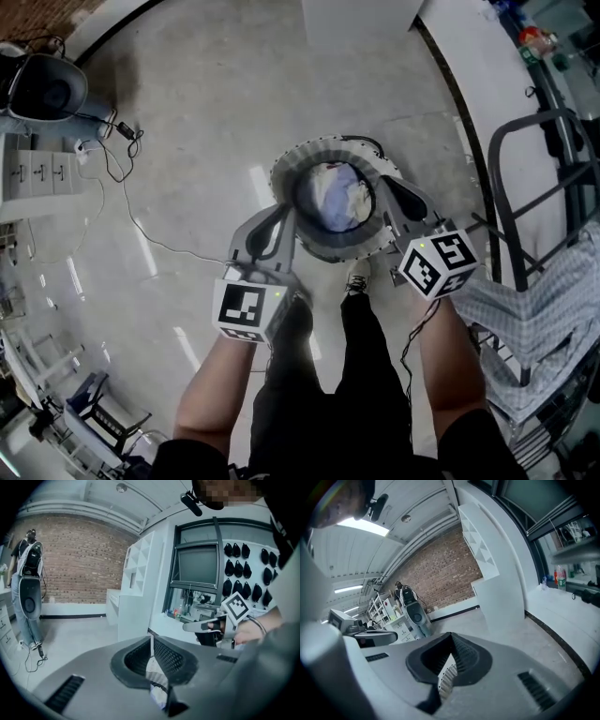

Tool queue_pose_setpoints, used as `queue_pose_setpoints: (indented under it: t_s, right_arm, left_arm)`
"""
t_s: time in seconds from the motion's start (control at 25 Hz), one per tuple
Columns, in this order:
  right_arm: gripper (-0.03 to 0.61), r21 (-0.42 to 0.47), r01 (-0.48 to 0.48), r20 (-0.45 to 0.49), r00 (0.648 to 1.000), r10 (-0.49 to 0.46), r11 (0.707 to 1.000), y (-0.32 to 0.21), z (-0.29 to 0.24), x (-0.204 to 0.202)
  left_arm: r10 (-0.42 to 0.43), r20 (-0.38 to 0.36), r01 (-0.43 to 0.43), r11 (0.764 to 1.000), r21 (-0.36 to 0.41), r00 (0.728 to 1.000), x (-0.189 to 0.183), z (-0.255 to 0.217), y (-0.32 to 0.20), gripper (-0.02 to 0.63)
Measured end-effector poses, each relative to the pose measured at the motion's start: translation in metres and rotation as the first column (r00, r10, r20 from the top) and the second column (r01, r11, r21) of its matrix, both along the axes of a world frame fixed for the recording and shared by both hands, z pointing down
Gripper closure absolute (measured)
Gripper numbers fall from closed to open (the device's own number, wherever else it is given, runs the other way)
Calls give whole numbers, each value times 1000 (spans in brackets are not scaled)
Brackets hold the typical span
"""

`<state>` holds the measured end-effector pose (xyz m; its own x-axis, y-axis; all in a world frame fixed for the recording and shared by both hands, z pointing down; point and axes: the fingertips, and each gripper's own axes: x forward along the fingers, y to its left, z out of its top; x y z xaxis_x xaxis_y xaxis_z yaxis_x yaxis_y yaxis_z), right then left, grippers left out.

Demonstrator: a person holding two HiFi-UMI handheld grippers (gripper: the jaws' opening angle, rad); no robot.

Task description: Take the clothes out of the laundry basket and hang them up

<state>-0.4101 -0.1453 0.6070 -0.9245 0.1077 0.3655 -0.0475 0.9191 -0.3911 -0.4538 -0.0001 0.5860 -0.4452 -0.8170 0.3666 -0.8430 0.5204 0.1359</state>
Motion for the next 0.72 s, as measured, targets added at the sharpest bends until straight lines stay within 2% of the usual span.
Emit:
queue_pose_setpoints:
  t_s: [0.16,0.2,0.24,0.48,0.72]
  right_arm:
    - [569,-26,-10,-34,999,9,1000,11,43,-8]
    - [555,-30,-11,-45,999,10,999,13,55,-10]
    - [515,-33,-11,-58,998,9,999,15,68,-12]
    - [469,-59,-17,-133,991,9,998,23,147,-22]
    - [438,-70,-19,-187,982,5,997,22,241,-22]
  left_arm:
    - [20,-66,-22,999,-31,998,-4,36,4,600]
    - [27,-82,-30,999,-36,996,-5,45,4,600]
    - [33,-93,-37,999,-37,995,-6,53,4,598]
    - [49,-138,-55,998,-35,989,-14,106,9,595]
    - [50,-157,-57,998,-41,986,-13,178,10,522]
